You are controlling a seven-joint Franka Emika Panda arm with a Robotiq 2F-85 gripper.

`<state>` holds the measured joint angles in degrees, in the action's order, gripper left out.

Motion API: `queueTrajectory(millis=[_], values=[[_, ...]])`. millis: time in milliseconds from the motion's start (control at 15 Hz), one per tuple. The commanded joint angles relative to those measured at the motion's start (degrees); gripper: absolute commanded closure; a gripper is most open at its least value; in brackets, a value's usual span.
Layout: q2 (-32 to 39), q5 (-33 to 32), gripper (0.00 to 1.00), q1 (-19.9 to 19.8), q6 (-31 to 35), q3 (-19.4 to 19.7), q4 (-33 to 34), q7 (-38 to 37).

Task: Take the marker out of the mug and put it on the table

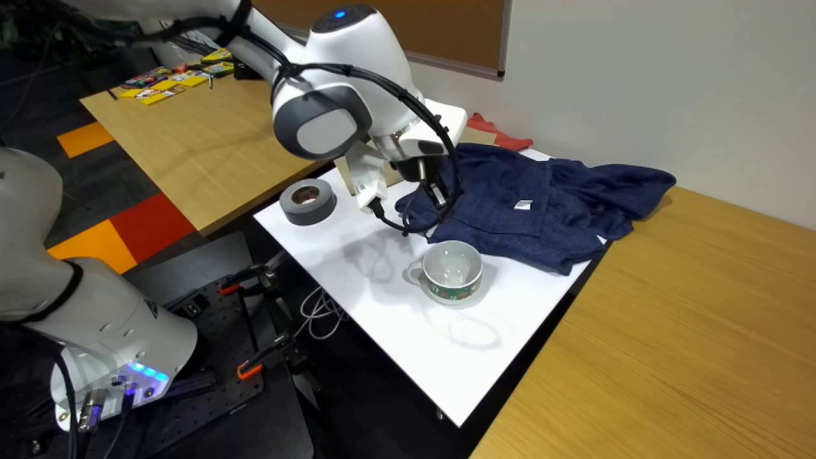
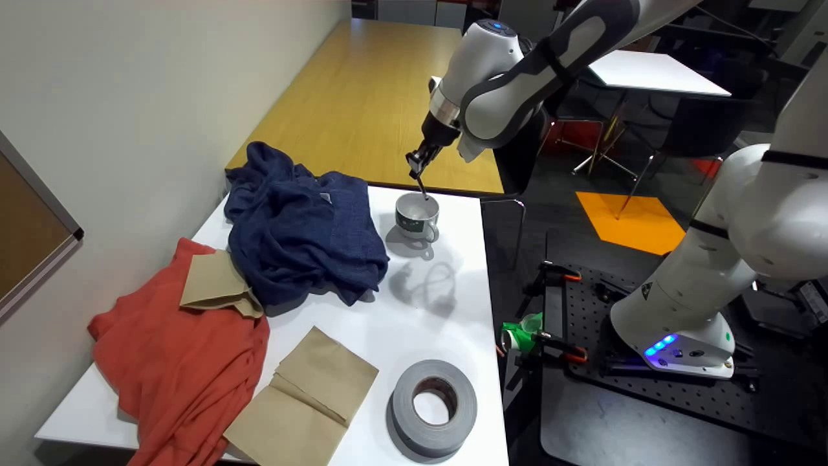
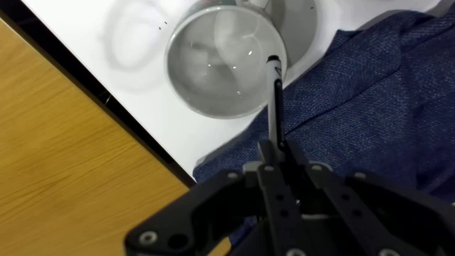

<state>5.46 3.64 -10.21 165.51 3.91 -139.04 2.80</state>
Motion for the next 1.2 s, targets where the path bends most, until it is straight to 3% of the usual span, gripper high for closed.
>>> queueTrajectory(millis=[0,133,600,1133], values=[[-5.1,4.9,0.97,1.2,-2.1,-3.3,-4.0,5.1],[-4.7,6.4,0.97,2.0,-3.2,-5.0,-4.3,6.4],[0.5,4.0,0.97,7.3,-6.6,-4.7,-4.6,4.9],[9.6,1.2,0.97,10.0,-2.0,-6.0,-4.2,3.4]])
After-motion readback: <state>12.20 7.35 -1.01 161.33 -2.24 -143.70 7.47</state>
